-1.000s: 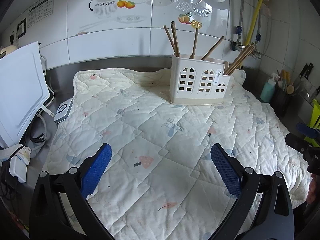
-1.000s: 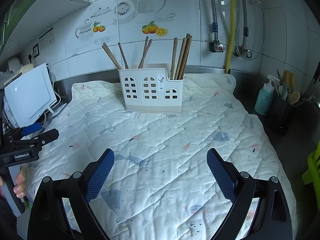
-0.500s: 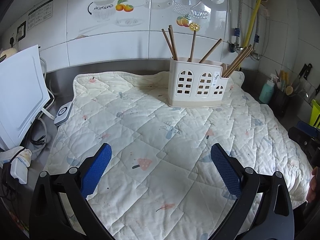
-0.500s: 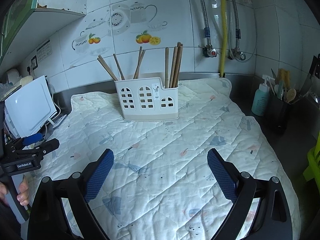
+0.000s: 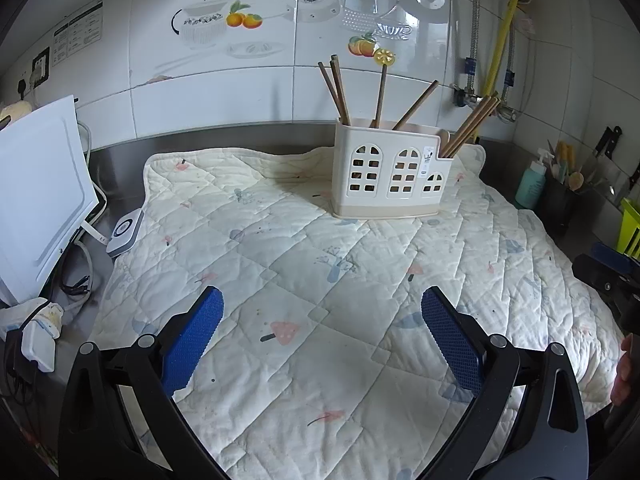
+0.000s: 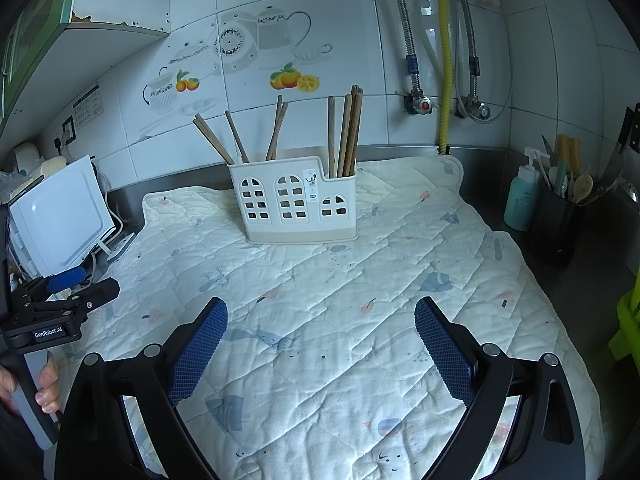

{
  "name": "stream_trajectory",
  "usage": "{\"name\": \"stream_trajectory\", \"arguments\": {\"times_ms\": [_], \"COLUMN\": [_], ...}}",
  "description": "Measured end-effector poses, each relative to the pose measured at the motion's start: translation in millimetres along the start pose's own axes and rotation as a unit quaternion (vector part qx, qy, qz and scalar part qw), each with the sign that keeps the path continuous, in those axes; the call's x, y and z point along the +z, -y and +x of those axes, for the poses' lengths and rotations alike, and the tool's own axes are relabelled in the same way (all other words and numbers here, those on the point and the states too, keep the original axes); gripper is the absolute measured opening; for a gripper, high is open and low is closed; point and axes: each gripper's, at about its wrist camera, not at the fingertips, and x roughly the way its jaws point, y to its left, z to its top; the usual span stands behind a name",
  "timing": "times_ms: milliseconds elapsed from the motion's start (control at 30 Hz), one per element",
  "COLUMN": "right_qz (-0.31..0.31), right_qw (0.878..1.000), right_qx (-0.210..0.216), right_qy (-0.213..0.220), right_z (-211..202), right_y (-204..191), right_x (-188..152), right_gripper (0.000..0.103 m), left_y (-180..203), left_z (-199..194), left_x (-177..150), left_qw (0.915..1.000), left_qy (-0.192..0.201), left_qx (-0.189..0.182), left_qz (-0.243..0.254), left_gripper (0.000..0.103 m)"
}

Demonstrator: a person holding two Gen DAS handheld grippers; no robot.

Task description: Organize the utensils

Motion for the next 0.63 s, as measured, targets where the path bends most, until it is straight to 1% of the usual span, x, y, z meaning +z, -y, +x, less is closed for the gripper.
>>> {"name": "stream_trajectory", "arguments": {"times_ms": [233,633], "right_qz": [-0.001,0.001], "right_qw": [1.000,1.000], "right_qx": [0.002,-0.001], "right_qy": [-0.001,-0.007], "right_z": [1.4,4.3], "right_y": [-1.1,-0.2], "right_x": [-0.9,-5.2], "right_gripper": [0.092,0.092], "left_y": [0.2,-5.5], "left_z": [-1.8,5.5], "left_x": [-0.6,-4.4], "left_qw": [0.9999,1.0000], "left_qy": [0.011,-0.004], "left_qx": [0.004,0.005], "left_qz": [0.002,-0.005], "left_gripper": [0.098,0.098]}}
